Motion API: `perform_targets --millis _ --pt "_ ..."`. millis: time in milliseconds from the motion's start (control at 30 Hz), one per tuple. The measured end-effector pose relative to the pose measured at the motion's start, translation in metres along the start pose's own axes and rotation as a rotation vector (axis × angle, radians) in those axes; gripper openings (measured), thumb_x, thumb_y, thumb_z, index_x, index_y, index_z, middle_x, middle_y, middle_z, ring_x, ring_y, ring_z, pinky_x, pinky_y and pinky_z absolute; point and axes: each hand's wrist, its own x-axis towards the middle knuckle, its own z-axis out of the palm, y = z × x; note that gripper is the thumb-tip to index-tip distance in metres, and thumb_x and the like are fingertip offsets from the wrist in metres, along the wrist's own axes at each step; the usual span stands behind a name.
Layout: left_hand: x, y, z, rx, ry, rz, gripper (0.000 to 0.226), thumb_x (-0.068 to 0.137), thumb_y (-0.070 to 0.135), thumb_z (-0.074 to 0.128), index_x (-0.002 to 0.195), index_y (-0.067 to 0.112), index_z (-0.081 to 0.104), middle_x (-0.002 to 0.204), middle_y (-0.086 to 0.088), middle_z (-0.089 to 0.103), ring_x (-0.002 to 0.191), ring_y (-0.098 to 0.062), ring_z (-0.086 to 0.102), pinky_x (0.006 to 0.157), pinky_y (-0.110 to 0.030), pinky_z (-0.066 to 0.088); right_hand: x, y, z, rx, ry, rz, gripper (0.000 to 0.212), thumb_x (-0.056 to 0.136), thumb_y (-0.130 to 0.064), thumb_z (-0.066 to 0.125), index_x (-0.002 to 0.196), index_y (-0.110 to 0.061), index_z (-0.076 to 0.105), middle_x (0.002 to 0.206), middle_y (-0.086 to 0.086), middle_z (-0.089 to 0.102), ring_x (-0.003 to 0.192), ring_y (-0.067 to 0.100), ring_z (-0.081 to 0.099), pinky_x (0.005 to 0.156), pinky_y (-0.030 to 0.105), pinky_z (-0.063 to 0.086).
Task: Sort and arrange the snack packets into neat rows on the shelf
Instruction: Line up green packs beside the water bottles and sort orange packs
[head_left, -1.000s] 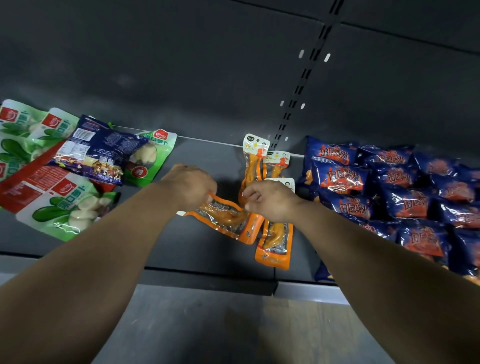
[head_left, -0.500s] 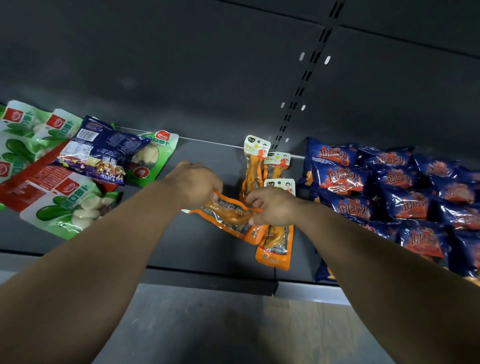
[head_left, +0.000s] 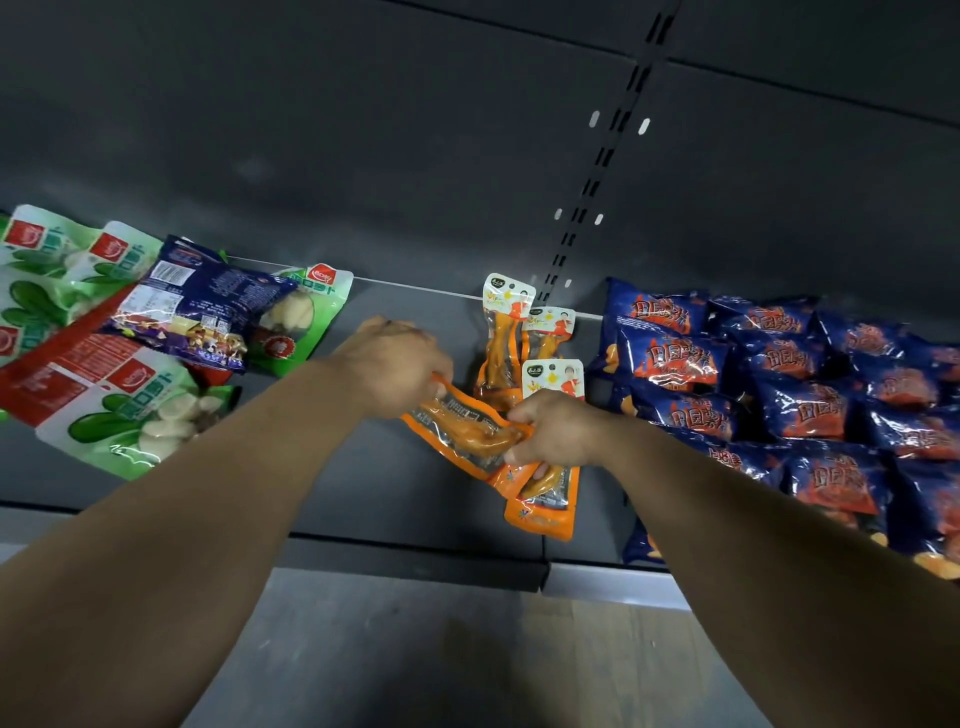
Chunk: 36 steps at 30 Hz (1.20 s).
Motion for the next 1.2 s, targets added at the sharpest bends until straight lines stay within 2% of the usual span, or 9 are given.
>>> perform_targets --millis 100,200,300,367,433,533,700,933,1200 --pt "-0.003 -0.005 0.002 -0.341 0.198 -0.087 0.033 0.089 0.041 0.059 0.121 0.033 0.059 0.125 0.003 0.053 0.126 -0.018 0.043 0.105 -0.032 0.028 -0.002 0.003 -0.002 0.073 0.016 -0.012 0.059 0.087 -0.014 0.068 0.140 -0.009 0.043 0.123 0.006 0.059 0.078 0.014 0.068 0.077 0.026 0.056" --pt "-0.003 -0.016 0.004 -0.921 0.518 -0.411 0.042 0.086 0.042 0.064 0.126 0.028 0.057 0.131 0.000 0.053 0.124 -0.020 0.049 0.106 -0.031 0.036 -0.001 0.006 -0.004 0.147 0.044 -0.030 0.040 0.087 -0.013 0.068 0.125 -0.007 0.057 0.098 -0.001 0.065 0.069 0.012 0.067 0.066 0.020 0.054" --pt "-0.004 -0.028 0.005 -1.550 0.778 -0.853 0.029 0.089 0.044 0.058 0.104 0.020 0.063 0.099 -0.002 0.064 0.096 -0.022 0.060 0.082 -0.030 0.048 0.004 0.008 -0.004 0.222 0.084 -0.045 0.028 0.085 -0.014 0.071 0.111 -0.007 0.063 0.086 -0.002 0.067 0.070 0.014 0.069 0.070 0.025 0.057" --pt "-0.010 -0.026 0.010 -1.942 0.709 -1.024 0.034 0.092 0.053 0.048 0.097 0.021 0.059 0.080 0.001 0.056 0.076 -0.017 0.054 0.065 -0.026 0.039 0.008 0.007 -0.003 0.286 0.106 -0.066 0.012 0.084 -0.013 0.071 0.094 -0.009 0.065 0.081 0.000 0.067 0.065 0.014 0.067 0.072 0.028 0.057" --pt "-0.014 -0.018 0.025 -2.124 0.593 -1.038 0.054 0.092 0.062 0.038 0.119 0.019 0.055 0.093 -0.001 0.060 0.084 -0.016 0.057 0.074 -0.029 0.038 0.009 0.003 -0.002 0.334 0.124 -0.082 0.006 0.085 -0.014 0.070 0.084 -0.014 0.064 0.080 0.001 0.068 0.062 0.013 0.066 0.073 0.029 0.056" --pt "-0.013 0.004 0.041 -2.137 0.457 -0.932 0.063 0.090 0.065 0.036 0.127 0.017 0.051 0.116 -0.005 0.060 0.103 -0.020 0.056 0.089 -0.034 0.036 0.008 -0.004 0.000 0.410 0.139 -0.075 0.007 0.086 -0.017 0.069 0.084 -0.018 0.062 0.086 0.002 0.069 0.067 0.014 0.068 0.073 0.028 0.057" --pt "-0.007 0.035 0.038 -2.067 0.189 -0.585 0.042 0.087 0.046 0.058 0.116 0.015 0.062 0.108 -0.003 0.071 0.099 -0.019 0.067 0.091 -0.036 0.050 0.004 -0.016 0.005 0.533 0.143 -0.085 0.007 0.088 -0.014 0.066 0.087 -0.018 0.061 0.083 -0.001 0.067 0.062 0.010 0.064 0.050 0.012 0.046" --pt "-0.005 0.036 0.055 -1.887 0.181 -0.721 0.005 0.090 0.010 0.062 0.086 0.010 0.066 0.081 -0.011 0.070 0.065 -0.020 0.065 0.067 -0.034 0.055 0.007 -0.024 0.034 0.477 0.051 0.049 0.010 0.092 -0.021 0.061 0.101 -0.017 0.057 0.083 -0.004 0.065 0.059 0.007 0.062 0.060 0.020 0.047" --pt "0.003 0.052 0.075 -1.629 -0.020 -0.709 0.002 0.088 0.011 0.066 0.088 0.013 0.065 0.078 -0.004 0.065 0.073 -0.018 0.061 0.068 -0.029 0.050 0.007 -0.013 0.047 0.342 -0.165 0.365 0.016 0.098 -0.024 0.050 0.089 -0.012 0.050 0.080 0.007 0.061 0.056 0.011 0.060 0.048 0.022 0.048"
